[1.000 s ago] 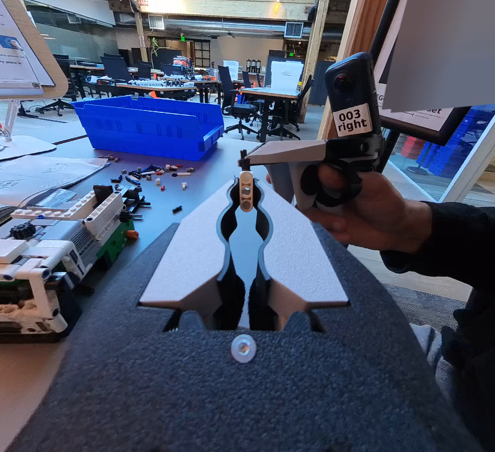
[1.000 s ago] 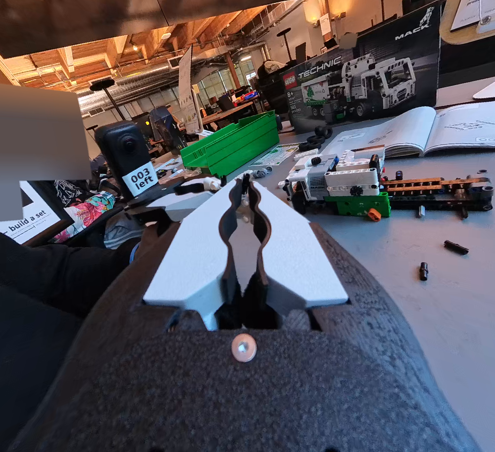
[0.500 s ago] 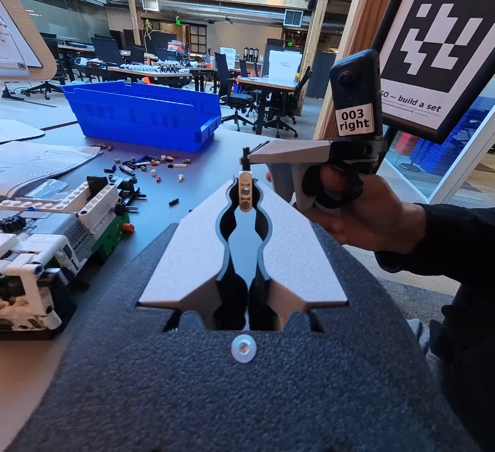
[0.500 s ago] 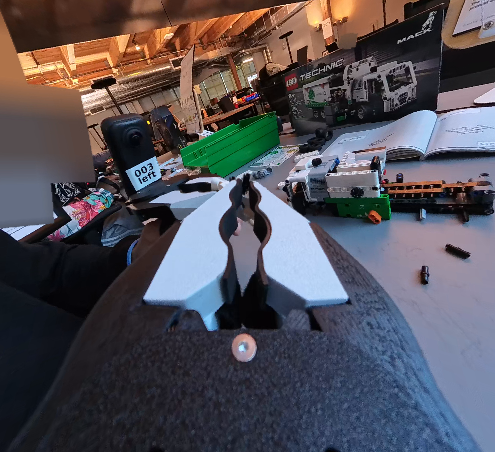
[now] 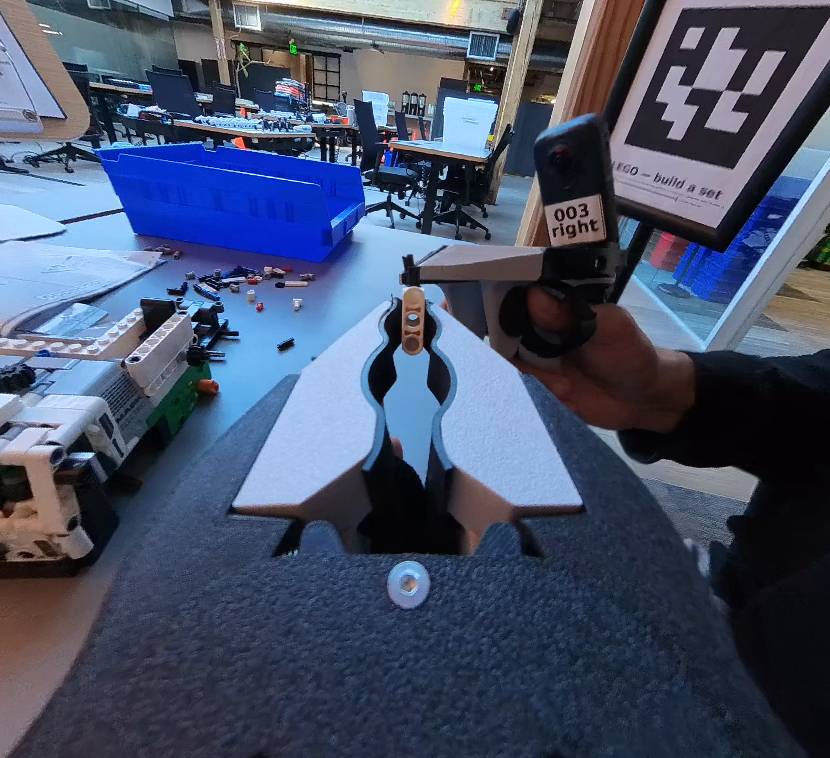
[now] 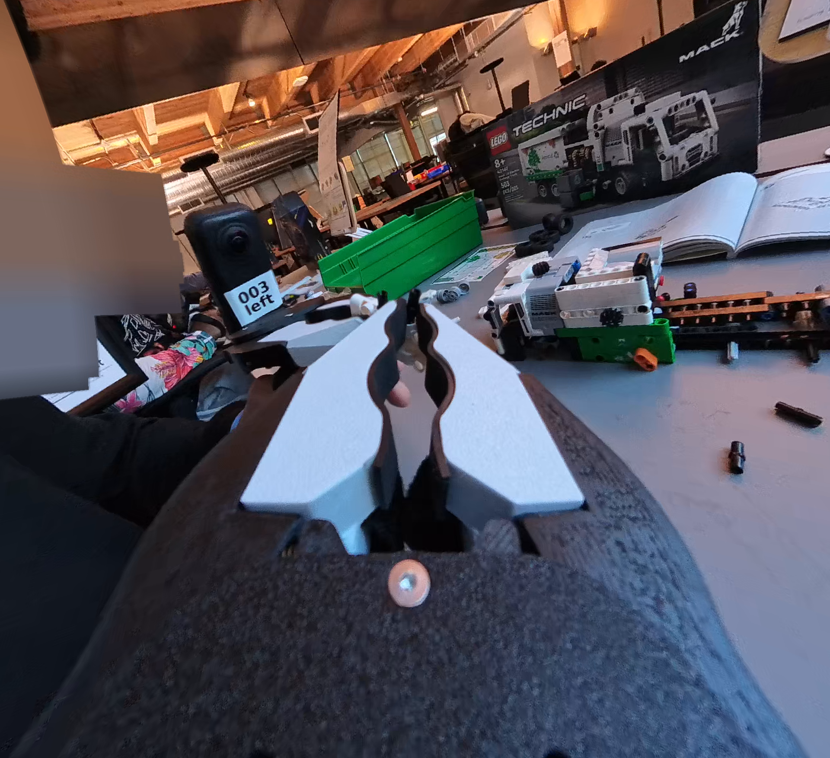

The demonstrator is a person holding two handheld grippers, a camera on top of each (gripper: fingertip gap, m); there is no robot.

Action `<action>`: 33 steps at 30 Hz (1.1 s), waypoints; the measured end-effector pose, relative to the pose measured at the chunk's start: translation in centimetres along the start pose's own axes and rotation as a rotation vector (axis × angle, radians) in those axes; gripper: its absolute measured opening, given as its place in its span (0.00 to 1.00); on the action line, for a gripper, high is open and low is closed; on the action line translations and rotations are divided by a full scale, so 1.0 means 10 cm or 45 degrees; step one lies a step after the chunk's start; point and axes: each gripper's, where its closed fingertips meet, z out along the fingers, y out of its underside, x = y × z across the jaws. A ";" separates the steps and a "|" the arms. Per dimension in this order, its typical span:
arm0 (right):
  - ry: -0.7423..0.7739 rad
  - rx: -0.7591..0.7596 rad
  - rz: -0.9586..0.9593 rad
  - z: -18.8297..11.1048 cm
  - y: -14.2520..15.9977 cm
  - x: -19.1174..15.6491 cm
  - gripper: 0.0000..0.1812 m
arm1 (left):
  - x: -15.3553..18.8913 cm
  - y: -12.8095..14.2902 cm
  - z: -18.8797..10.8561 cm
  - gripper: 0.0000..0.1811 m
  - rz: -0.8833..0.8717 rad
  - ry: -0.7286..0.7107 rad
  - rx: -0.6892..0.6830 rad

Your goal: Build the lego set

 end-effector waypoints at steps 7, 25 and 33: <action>0.049 0.079 -0.109 -0.01 -0.03 -0.03 0.02 | 0.04 -0.04 -0.01 0.03 -0.192 0.104 0.050; 0.069 0.085 -0.008 0.03 0.03 0.02 0.02 | -0.04 -0.01 -0.02 0.03 -0.011 -0.004 0.012; -0.019 0.037 -0.080 -0.02 -0.07 -0.01 0.10 | -0.06 -0.02 -0.03 0.03 0.029 0.005 0.011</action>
